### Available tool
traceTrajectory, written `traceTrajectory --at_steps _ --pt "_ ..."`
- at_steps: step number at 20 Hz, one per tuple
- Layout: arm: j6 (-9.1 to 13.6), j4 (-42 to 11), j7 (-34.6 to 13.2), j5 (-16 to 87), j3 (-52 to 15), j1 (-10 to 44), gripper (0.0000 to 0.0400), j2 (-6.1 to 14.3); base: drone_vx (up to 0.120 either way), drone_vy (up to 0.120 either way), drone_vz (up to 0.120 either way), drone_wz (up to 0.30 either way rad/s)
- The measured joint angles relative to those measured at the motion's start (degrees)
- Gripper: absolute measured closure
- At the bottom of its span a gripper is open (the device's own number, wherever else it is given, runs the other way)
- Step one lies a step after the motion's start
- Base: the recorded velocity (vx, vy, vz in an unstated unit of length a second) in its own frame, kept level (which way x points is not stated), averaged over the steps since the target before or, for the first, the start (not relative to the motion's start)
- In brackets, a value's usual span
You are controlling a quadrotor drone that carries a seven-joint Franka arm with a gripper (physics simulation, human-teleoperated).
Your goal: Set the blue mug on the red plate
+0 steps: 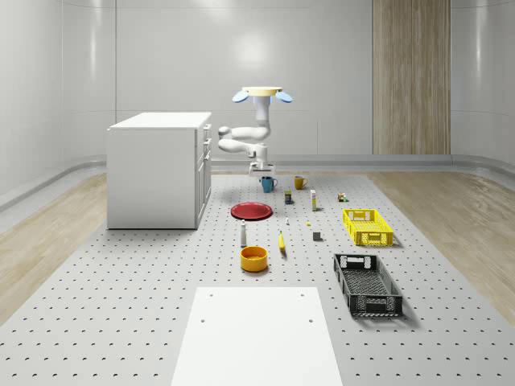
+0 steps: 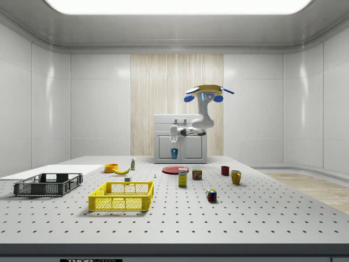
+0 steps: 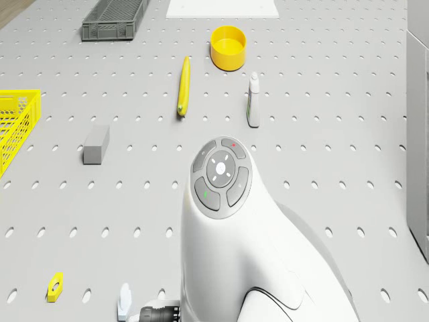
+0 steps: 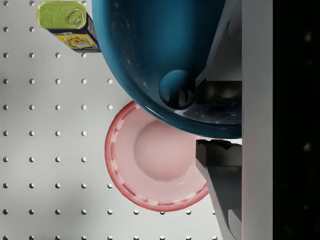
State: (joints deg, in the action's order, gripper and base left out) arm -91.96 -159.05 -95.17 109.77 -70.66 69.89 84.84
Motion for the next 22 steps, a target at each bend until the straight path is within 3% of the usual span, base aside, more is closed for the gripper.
traceTrajectory --at_steps 10,22 --pt "-1.4 0.5 4.9 -0.5 0.0 -4.4 0.03 1.3 0.0 -0.004 0.0 0.0" --pt "-6.1 4.6 7.9 6.4 7.9 -4.8 0.03 1.6 0.0 0.0 0.0 0.0"
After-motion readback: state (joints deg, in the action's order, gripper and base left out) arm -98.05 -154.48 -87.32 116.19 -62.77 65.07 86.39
